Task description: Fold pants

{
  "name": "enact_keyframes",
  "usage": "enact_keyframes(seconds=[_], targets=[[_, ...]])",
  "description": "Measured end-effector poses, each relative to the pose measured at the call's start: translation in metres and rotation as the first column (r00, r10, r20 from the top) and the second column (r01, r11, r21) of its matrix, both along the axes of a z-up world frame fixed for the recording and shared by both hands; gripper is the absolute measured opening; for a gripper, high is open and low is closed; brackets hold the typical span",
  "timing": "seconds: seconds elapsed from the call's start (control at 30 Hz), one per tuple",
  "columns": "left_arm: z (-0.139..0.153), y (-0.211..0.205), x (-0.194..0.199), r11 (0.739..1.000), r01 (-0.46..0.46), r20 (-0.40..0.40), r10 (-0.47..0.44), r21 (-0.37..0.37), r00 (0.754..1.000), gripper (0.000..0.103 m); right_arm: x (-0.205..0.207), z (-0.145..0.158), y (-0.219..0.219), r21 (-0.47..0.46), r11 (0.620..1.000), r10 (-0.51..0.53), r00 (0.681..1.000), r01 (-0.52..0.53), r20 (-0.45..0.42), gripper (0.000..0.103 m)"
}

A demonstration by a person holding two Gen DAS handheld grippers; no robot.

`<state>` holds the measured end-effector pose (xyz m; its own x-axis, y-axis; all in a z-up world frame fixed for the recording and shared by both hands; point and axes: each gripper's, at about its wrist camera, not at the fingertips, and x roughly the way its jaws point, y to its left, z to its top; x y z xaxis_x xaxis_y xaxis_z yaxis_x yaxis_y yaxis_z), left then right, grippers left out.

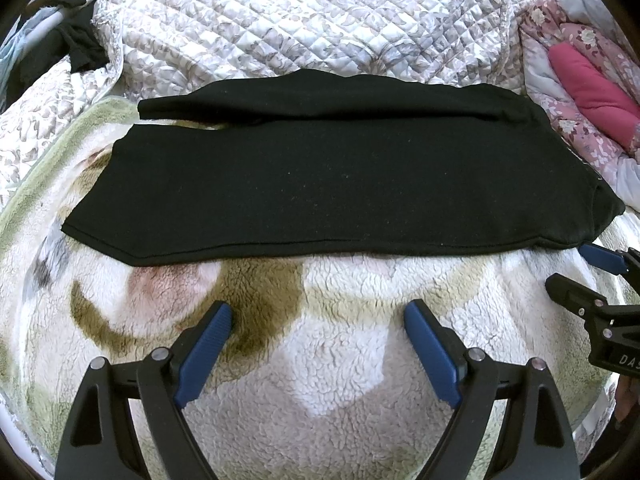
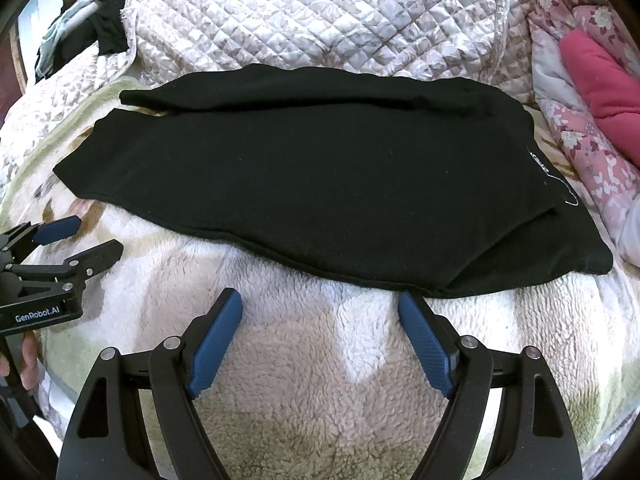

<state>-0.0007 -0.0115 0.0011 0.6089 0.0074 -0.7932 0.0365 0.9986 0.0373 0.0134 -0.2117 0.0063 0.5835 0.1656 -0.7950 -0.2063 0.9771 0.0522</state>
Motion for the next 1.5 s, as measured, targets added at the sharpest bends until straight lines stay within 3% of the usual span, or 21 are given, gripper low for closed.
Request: enact_keyframes(seconds=[0.63,0.97,1.1,1.27,1.5], targets=[[0.007,0.007,-0.004,0.999,-0.001,0.026,0.002,-0.033,1.000,0.089,-0.008,0.015,-0.021,0.065,0.997,-0.048,0.999,0.047,0.018,0.081],[0.010,0.035,-0.002,0.993,-0.087,0.051,0.091,-0.077,0.995,0.089,-0.006,0.015,-0.054,0.117,0.980,-0.162,0.987,0.160,0.008,0.081],[0.007,0.063,0.004,0.975,-0.179,0.029,0.184,-0.136,0.982,0.089,0.000,0.012,-0.077,0.184,0.954,-0.237,0.971,0.236,-0.015,0.081],[-0.003,0.102,0.012,0.928,-0.288,-0.006,0.295,-0.237,0.956,0.088,0.010,-0.001,-0.105,0.316,0.892,-0.315,0.946,0.322,-0.077,0.081],[-0.006,0.124,0.025,0.882,-0.323,0.020,0.350,-0.344,0.936,0.088,0.028,0.000,-0.123,0.437,0.822,-0.381,0.923,0.364,-0.052,0.080]])
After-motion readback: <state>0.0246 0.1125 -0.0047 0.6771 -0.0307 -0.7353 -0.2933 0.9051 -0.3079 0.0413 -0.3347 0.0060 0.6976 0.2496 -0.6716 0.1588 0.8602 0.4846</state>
